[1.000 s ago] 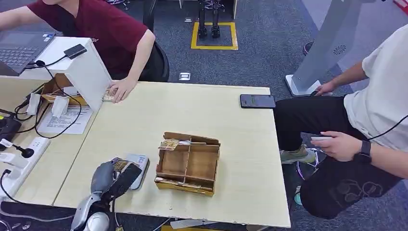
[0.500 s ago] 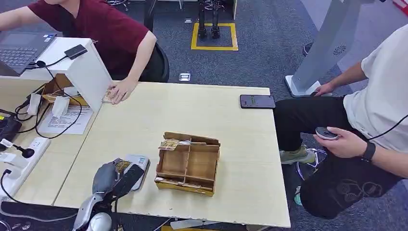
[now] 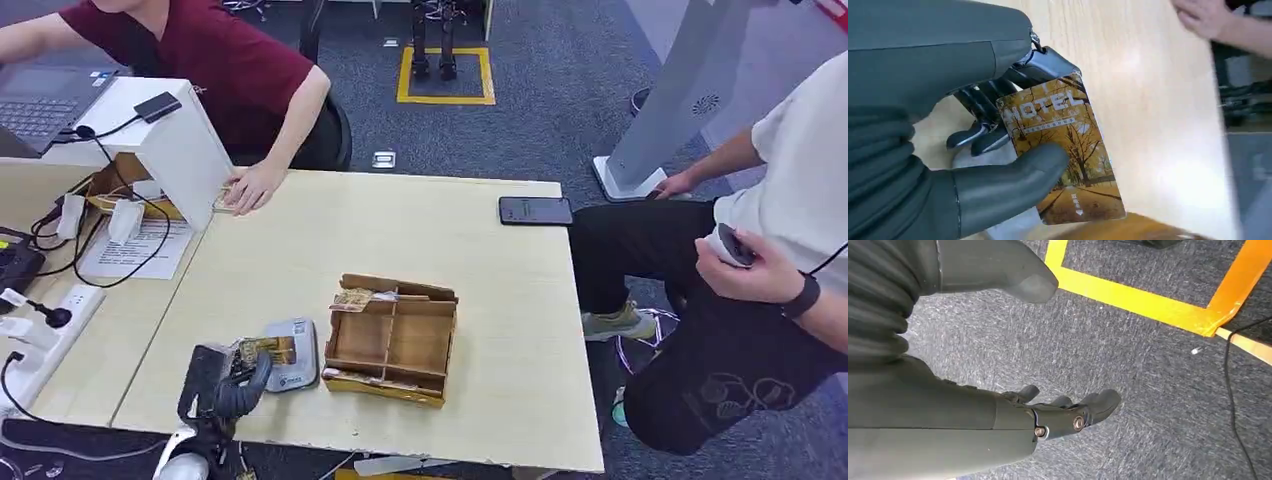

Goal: Pass the card to the sensor for recognition and then transmit it.

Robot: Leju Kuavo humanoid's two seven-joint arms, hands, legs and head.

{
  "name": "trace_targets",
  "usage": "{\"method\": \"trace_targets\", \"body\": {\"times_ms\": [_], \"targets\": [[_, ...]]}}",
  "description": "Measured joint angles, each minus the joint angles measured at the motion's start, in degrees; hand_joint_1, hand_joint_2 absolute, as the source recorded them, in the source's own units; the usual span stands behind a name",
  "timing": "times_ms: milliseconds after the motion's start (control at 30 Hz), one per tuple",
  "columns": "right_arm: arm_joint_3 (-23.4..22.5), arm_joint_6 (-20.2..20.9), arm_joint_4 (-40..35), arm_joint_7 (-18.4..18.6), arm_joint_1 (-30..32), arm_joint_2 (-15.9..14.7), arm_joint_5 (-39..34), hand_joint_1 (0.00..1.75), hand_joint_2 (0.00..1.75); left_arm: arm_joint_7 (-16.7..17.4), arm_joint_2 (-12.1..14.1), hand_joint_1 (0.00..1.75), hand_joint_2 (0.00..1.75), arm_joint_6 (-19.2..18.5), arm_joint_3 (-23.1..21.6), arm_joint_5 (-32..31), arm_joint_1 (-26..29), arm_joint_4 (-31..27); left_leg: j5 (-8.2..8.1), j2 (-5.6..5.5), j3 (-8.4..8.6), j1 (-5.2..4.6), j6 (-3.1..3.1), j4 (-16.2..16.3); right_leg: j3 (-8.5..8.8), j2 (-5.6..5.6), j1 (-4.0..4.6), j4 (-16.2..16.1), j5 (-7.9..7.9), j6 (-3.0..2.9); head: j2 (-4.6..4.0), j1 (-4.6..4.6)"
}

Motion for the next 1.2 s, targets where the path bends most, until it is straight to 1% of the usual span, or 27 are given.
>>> {"method": "trace_targets", "body": {"times_ms": [33, 67, 100, 167, 233, 333, 367, 567, 600, 700, 767, 900, 933, 967, 1033, 1200], "targets": [[0.04, -0.24, 0.0, 0.02, -0.03, 0.02, -0.02, 0.0, 1.75, -1.55, -0.04, 1.75, 1.75, -0.37, 0.57, 4.43, 0.15, -1.36, 0.0, 0.0, 0.0, 0.0, 0.0, 0.0, 0.0, 0.0, 0.0, 0.0, 0.0, 0.0, -0.02, 0.0], [0.11, -0.39, 0.0, 0.04, -0.03, 0.02, -0.09, 0.0, 1.75, -3.16, -0.13, 1.75, 1.75, -0.3, 1.0, 7.36, 0.18, -2.72, 0.0, 0.0, 0.0, 0.0, 0.0, 0.0, -0.01, 0.0, 0.0, 0.0, 0.0, 0.0, -0.02, 0.0], [0.26, -0.46, 0.0, 0.09, -0.03, 0.02, -0.18, 0.0, 1.75, -4.45, -0.26, 1.75, 1.75, 0.09, 1.46, 9.3, 0.11, -4.09, 0.0, -0.01, 0.0, 0.0, 0.0, 0.0, -0.01, -0.01, 0.0, 0.0, 0.0, 0.0, 0.0, 0.0], [0.59, -0.48, -0.02, 0.11, -0.04, 0.02, -0.15, 0.0, 1.75, -5.83, -0.39, 1.75, 1.75, 1.25, 1.97, 10.91, -0.1, -6.45, 0.0, -0.01, -0.02, 0.0, 0.0, 0.0, -0.03, -0.01, 0.0, 0.0, 0.0, 0.0, -0.02, 0.0], [0.9, -0.46, -0.02, 0.11, -0.1, 0.02, 0.33, 0.0, 1.75, -7.3, -0.39, 1.75, 1.75, 3.33, 2.42, 9.94, -0.87, -8.68, 0.0, -0.02, -0.05, 0.0, 0.0, 0.0, -0.05, -0.03, 0.0, 0.0, 0.0, 0.0, 0.0, -0.02], [1.11, -0.26, -0.07, 0.59, -0.35, 0.11, 1.46, 0.0, 1.75, -8.67, -0.31, 1.75, 1.75, 7.43, 2.62, 5.24, -2.5, -9.77, 0.0, -0.01, -0.04, 0.0, 0.0, 0.0, -0.05, -0.02, 0.0, 0.0, 0.01, 0.0, -0.02, 0.0], [1.14, -0.26, -0.07, 0.68, -0.42, 0.15, 1.72, 0.0, 1.75, -8.93, -0.24, 1.75, 1.75, 8.2, 2.62, 4.1, -3.03, -9.83, 0.0, -0.01, -0.04, 0.0, -0.01, 0.0, -0.04, -0.02, 0.0, 0.0, 0.01, 0.0, -0.02, -0.02], [1.29, -0.24, -0.11, 1.11, -0.75, 0.26, 2.05, 0.0, 1.75, -9.46, 0.18, 1.75, 1.75, 9.36, 2.62, 2.75, -4.46, -9.85, 0.0, -0.01, -0.05, 0.0, -0.01, 0.0, -0.05, -0.02, 0.0, 0.0, 0.01, 0.0, -0.02, -0.02], [1.29, -0.24, -0.11, 1.11, -0.79, 0.26, 2.3, 0.0, 1.75, -10.03, 0.24, 1.75, 1.75, 10.52, 2.62, 1.2, -4.53, -9.85, 0.0, -0.01, -0.06, 0.0, -0.01, 0.0, -0.07, -0.02, 0.0, 0.0, 0.01, 0.0, -0.02, 0.0], [1.31, 0.42, -0.13, 1.22, -1.11, 0.28, 3.39, 0.0, 1.75, -10.81, 0.9, 1.75, 1.75, 16.47, 2.62, -7.99, -5.74, -9.74, 0.0, -0.01, -0.12, 0.0, -0.01, 0.0, -0.15, -0.02, 0.0, 0.0, 0.01, 0.0, 0.0, 0.0], [1.31, 0.81, -0.15, 1.57, -1.53, 0.31, 4.72, 0.0, 1.75, -10.6, 1.95, 1.75, 1.75, 21.65, 2.62, -16.69, -7.54, -8.91, 0.01, -0.02, -0.12, 0.0, -0.01, 0.0, -0.15, -0.02, 0.0, 0.0, 0.02, 0.0, -0.02, 0.0], [1.31, 1.92, -0.41, 2.69, -2.96, 0.31, 8.32, 0.0, 1.75, -8.63, 5.74, 1.75, 1.75, 32.77, 2.58, -36.76, -12.56, -3.81, 0.14, 0.01, -0.12, 0.02, -0.08, 0.0, -0.19, 0.02, 0.02, 0.04, 0.12, -0.11, -0.02, -0.02], [1.31, 2.03, -0.5, 2.91, -3.29, 0.28, 8.94, 0.0, 1.75, -7.88, 6.63, 1.75, 1.75, 35.2, 2.58, -41.65, -13.89, -2.28, 0.17, 0.02, -0.12, 0.03, -0.07, 0.0, -0.2, 0.03, 0.02, 0.04, 0.12, -0.11, -0.02, -0.02], [1.31, 2.19, -0.57, 3.08, -3.55, 0.28, 9.25, 0.0, 1.75, -7.32, 7.48, 1.75, 1.75, 36.77, 2.58, -45.21, -15.16, -0.99, 0.19, 0.01, -0.12, 0.03, -0.09, 0.0, -0.2, 0.01, 0.02, 0.05, 0.13, -0.11, 0.0, -0.02], [1.31, 2.49, -0.68, 3.17, -4.06, 0.28, 9.62, 0.0, 1.75, -6.31, 9.18, 1.75, 1.75, 38.41, 2.58, -49.53, -17.28, 2.06, 0.21, 0.01, -0.12, 0.03, -0.1, 0.0, -0.21, 0.02, 0.02, 0.06, 0.14, -0.12, -0.02, 0.0], [1.31, 2.38, -0.72, 3.17, -4.14, 0.28, 9.6, 0.0, 1.75, -4.83, 10.65, 1.75, 1.75, 38.76, 2.58, -50.82, -19.79, 5.89, 0.21, 0.02, -0.17, 0.02, -0.1, 0.0, -0.24, 0.04, 0.01, 0.06, 0.15, -0.12, 0.0, 0.0]]}}
